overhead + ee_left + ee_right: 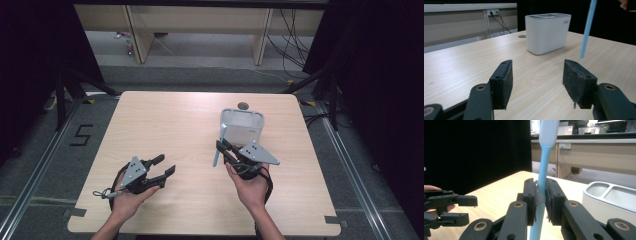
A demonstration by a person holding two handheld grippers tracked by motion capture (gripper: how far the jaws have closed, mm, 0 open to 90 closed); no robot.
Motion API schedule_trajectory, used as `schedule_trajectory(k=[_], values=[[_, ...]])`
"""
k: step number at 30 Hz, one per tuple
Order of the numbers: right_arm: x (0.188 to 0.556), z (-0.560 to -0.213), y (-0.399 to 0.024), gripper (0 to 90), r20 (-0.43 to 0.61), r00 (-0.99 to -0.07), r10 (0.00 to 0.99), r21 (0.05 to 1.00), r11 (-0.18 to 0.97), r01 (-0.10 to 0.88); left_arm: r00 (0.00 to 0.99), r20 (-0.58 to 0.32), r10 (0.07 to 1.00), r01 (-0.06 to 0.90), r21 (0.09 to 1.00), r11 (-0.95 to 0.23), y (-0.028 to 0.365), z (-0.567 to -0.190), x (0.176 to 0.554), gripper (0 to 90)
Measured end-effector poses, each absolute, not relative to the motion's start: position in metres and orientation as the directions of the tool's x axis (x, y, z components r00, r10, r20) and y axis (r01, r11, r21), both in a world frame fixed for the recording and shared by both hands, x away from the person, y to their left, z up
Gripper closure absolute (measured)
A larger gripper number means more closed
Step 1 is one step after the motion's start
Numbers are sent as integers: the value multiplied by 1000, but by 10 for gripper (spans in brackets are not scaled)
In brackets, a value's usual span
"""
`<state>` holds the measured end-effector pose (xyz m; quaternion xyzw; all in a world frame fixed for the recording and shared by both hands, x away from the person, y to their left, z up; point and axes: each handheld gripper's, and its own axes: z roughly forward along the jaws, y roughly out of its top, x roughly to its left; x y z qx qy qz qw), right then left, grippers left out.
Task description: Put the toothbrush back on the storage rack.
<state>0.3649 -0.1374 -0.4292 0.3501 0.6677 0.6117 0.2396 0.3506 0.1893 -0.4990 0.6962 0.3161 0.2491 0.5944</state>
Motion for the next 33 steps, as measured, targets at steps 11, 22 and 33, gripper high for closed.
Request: schedule_trajectory(k=[11, 22, 33], values=[[368, -424, -149, 797, 81, -617, 783, 989, 16, 150, 620, -29, 784, 134, 989, -69, 208, -512, 351, 397], [372, -418, -157, 797, 41, -604, 796, 994, 32, 109, 603, -38, 797, 141, 988, -60, 213, -518, 353, 390], [372, -413, -163, 796, 64, -590, 805, 991, 17, 131, 598, -31, 801, 141, 988, -68, 214, -524, 354, 383]])
